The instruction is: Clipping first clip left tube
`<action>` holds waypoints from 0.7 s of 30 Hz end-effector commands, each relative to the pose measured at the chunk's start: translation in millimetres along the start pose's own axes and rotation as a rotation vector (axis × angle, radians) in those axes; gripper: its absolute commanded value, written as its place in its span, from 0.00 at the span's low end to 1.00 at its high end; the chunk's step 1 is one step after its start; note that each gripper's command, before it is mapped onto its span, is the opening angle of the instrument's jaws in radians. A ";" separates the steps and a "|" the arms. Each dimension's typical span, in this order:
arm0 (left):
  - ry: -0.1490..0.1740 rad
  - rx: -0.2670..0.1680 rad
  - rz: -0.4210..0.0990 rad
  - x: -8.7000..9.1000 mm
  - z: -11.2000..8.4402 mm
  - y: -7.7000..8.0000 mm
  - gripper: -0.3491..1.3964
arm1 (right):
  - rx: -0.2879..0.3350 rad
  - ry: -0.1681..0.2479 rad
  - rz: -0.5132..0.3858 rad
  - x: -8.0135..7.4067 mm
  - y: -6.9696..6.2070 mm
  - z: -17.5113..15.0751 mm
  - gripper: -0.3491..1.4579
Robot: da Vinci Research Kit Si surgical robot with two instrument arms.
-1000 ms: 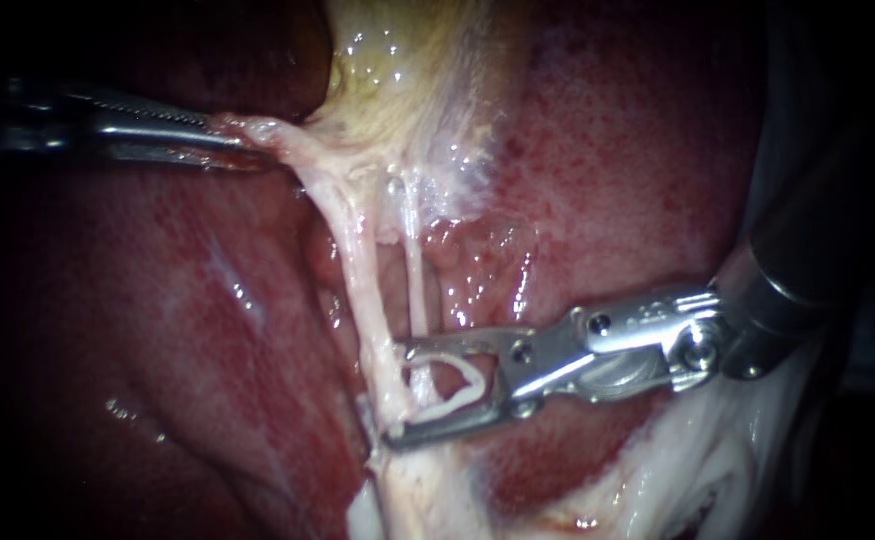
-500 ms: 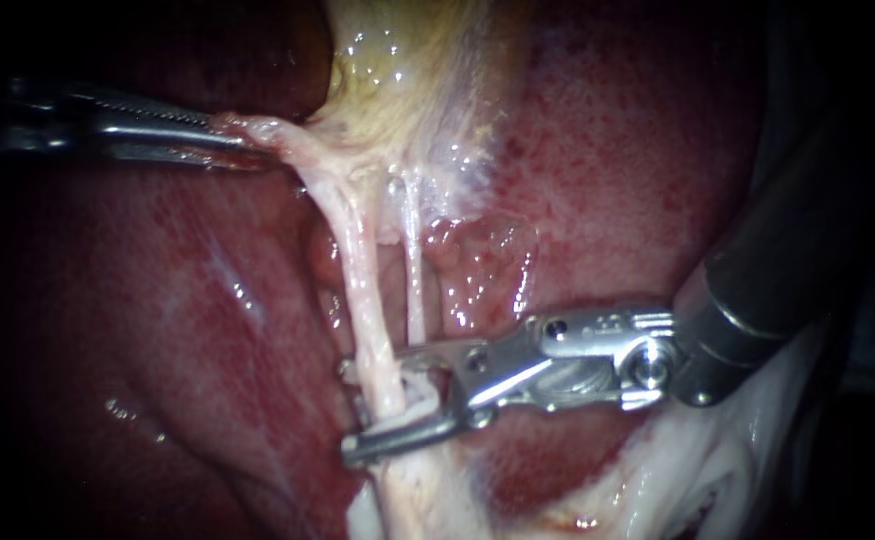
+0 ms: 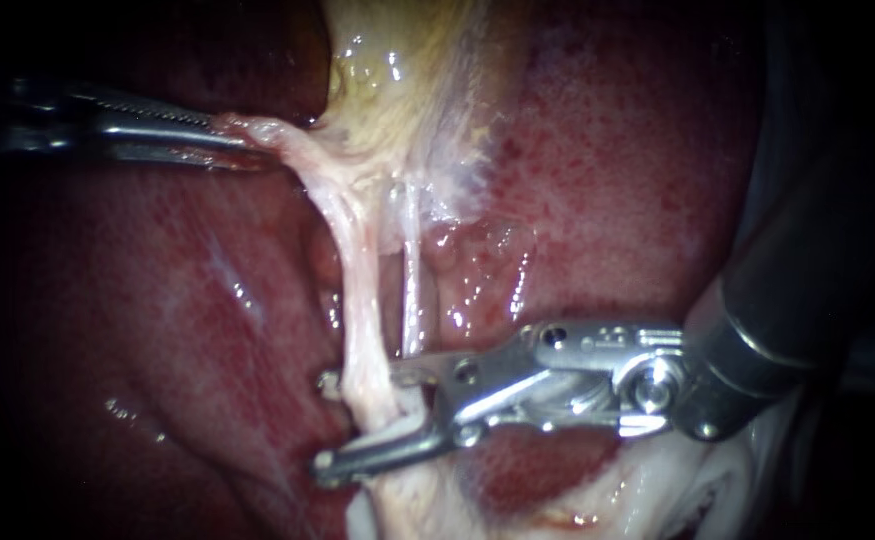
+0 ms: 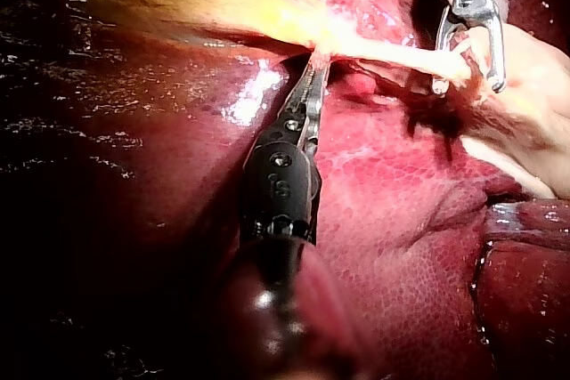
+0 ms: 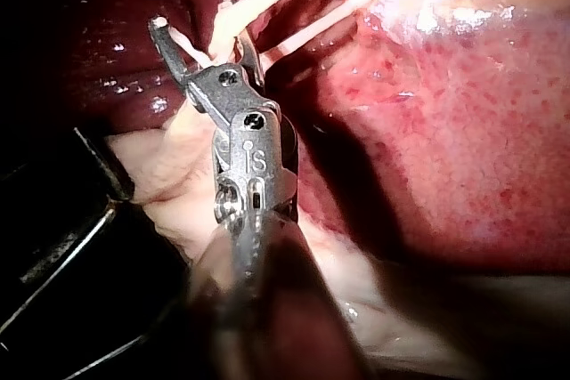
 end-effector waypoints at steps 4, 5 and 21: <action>0.000 0.000 0.000 0.0 0.0 0.0 0.00 | 0.002 -0.001 0.013 0.0 -0.6 0.2 0.44; 0.000 0.000 0.000 0.0 0.0 0.0 0.00 | 0.002 -0.001 0.018 -0.1 -0.6 0.3 0.44; 0.000 0.000 0.001 -0.1 0.1 -0.1 0.00 | 0.109 -0.052 0.046 -1.6 0.1 0.5 0.19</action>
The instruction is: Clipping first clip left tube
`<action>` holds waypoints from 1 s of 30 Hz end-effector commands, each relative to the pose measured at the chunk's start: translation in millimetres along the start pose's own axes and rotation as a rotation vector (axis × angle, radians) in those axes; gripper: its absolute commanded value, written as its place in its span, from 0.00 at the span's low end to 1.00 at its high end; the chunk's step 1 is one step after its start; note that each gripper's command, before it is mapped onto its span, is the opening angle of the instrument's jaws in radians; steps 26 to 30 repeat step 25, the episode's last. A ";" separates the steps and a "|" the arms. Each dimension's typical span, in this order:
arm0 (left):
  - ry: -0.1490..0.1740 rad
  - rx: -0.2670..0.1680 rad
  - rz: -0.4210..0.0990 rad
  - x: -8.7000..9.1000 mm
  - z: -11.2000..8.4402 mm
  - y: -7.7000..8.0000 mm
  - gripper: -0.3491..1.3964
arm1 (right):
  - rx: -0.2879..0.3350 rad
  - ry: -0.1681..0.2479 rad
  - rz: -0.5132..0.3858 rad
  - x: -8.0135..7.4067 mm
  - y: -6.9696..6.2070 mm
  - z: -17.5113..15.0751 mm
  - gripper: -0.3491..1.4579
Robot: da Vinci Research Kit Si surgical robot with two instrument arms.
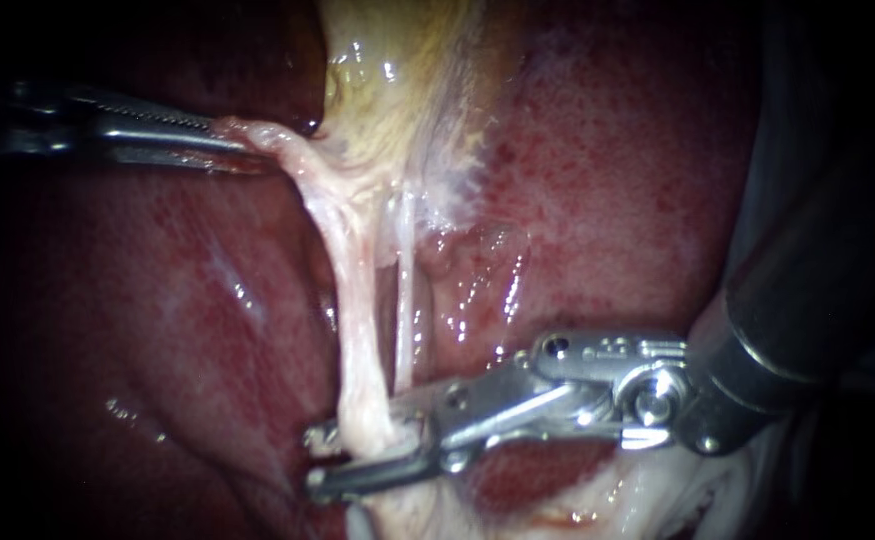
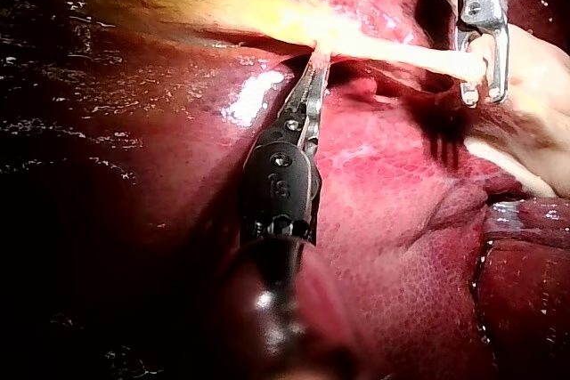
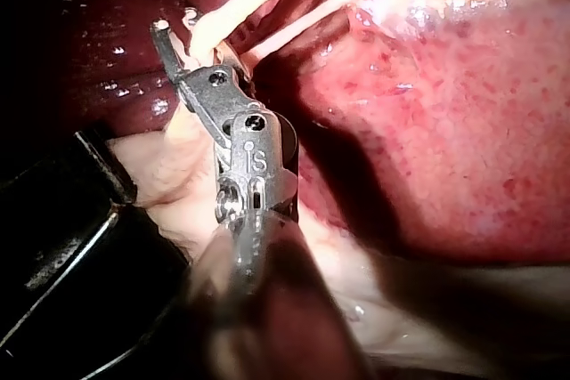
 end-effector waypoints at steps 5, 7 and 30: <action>0.000 0.000 0.000 0.0 0.0 0.0 0.00 | -0.002 0.001 0.011 0.0 0.0 -0.1 0.10; 0.000 0.000 0.000 0.0 0.0 0.0 0.00 | -0.001 0.001 0.023 0.0 -0.1 -0.2 0.04; 0.000 0.001 -0.001 0.0 0.3 -0.3 0.00 | -0.001 0.001 0.029 -0.3 0.4 -0.6 0.00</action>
